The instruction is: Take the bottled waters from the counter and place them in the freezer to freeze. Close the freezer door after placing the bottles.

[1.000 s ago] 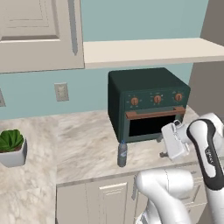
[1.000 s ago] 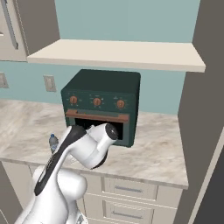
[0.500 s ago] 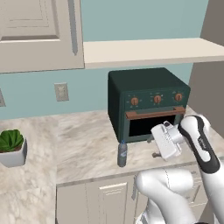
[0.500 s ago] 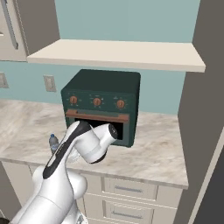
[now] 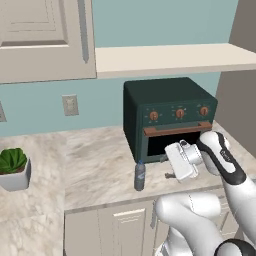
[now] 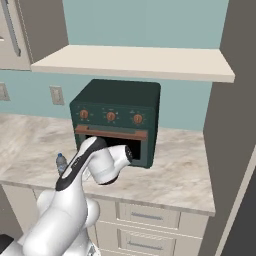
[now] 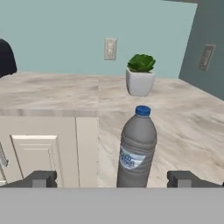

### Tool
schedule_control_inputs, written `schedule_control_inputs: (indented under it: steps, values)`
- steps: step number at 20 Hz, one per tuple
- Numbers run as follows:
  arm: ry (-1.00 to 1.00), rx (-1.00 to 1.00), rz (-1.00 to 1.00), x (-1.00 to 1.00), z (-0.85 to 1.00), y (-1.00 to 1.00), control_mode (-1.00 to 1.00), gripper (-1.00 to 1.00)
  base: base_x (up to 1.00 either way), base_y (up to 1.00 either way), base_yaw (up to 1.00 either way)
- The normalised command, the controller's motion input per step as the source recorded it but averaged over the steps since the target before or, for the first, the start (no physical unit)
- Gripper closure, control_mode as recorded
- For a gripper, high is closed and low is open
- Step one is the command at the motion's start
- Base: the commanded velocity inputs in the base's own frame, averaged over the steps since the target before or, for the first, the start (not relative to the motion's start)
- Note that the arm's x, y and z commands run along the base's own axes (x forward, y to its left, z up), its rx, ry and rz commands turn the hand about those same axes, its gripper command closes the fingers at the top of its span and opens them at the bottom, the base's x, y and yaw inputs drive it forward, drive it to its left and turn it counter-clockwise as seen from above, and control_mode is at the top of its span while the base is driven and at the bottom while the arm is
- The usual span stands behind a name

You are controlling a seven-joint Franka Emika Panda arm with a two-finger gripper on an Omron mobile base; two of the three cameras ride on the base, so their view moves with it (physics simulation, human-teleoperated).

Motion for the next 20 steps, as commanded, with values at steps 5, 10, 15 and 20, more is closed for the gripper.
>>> schedule_control_inputs:
  steps: [5, 10, 15, 20]
  values:
    - [0.00, 0.00, 0.00, 0.00, -0.10, 0.32, -1.00, -1.00, 0.00, 0.00, 0.00]
    - [0.00, 0.00, 0.00, 0.00, -0.06, 0.22, -1.00, -1.00, 0.00, 0.00, 0.00]
    - [0.00, 0.03, 0.00, 0.01, -0.15, 0.06, -1.00, -1.00, 0.00, 0.00, 0.00]
    - [0.02, 0.02, -0.01, 0.23, -0.25, 0.00, -1.00, -1.00, 0.00, 0.00, 0.00]
